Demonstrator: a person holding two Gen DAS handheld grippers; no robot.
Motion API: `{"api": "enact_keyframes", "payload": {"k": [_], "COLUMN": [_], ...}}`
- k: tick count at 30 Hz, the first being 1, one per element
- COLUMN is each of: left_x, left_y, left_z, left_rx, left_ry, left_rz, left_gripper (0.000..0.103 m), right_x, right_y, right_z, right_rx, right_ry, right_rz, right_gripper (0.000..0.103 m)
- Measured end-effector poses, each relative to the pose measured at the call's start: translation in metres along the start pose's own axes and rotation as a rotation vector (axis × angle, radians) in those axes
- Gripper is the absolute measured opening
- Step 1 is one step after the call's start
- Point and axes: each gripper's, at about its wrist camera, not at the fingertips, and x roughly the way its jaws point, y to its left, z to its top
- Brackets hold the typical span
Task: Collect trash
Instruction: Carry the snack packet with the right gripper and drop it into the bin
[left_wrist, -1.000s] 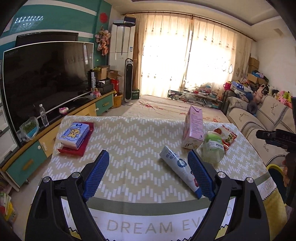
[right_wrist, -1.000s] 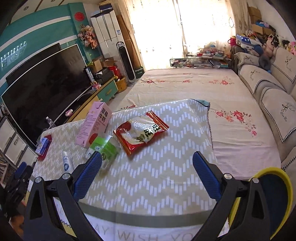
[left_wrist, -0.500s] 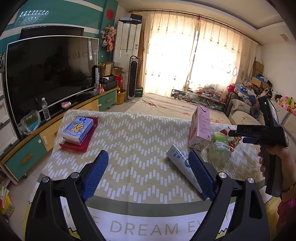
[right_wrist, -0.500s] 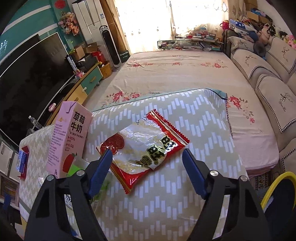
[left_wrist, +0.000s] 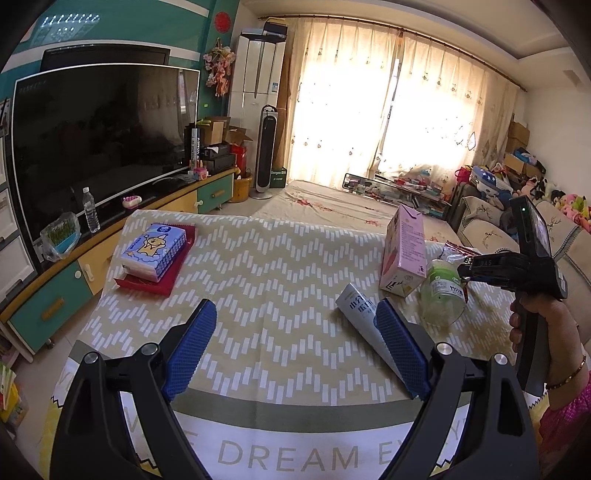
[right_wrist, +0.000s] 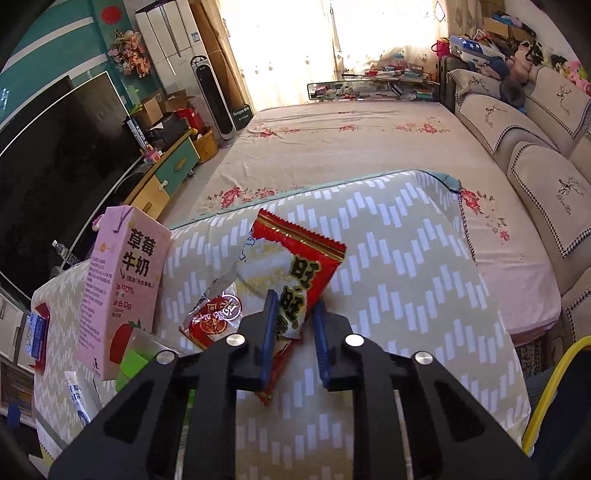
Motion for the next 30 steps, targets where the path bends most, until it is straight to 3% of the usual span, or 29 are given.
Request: {"api": "enact_keyframes", "payload": {"k": [2,12,20,24,30], "left_x": [0.001,0.004,0.003,0.002,-0.003], "left_y": [-0.001,-0.001,-0.003,-0.005,-0.012], "left_z": [0.000,-0.001,0.000,-0.001,-0.002], "left_rx": [0.005,0.009,0.017,0.026,0.054], "left_ry": [0.002,0.012,0.011,0.006,-0.006], "left_rz": [-0.001,-0.006,-0.004,-0.003,-0.008], "left_gripper": [0.087,0.087,0.087,0.087,0.087], "right_x": [-0.005,-0.059,-0.147,-0.189,-0.203], "right_y": [0.000,-0.003,-0.046,-0.095,-0.175], "right_z": [0.001,0.008,-0.025,-0.068,-0.118], "right_rx": [-0.004,-0.017,-0.059,-0.043,0.041], "right_ry": [-0.016,-0.118,-0.243,-0.312,-0.293], "right_rz": [0.015,0.016,-0.026,-0.172,-0.362], "right_gripper": [0.006,0.004,0.004,0.004,0.006]}}
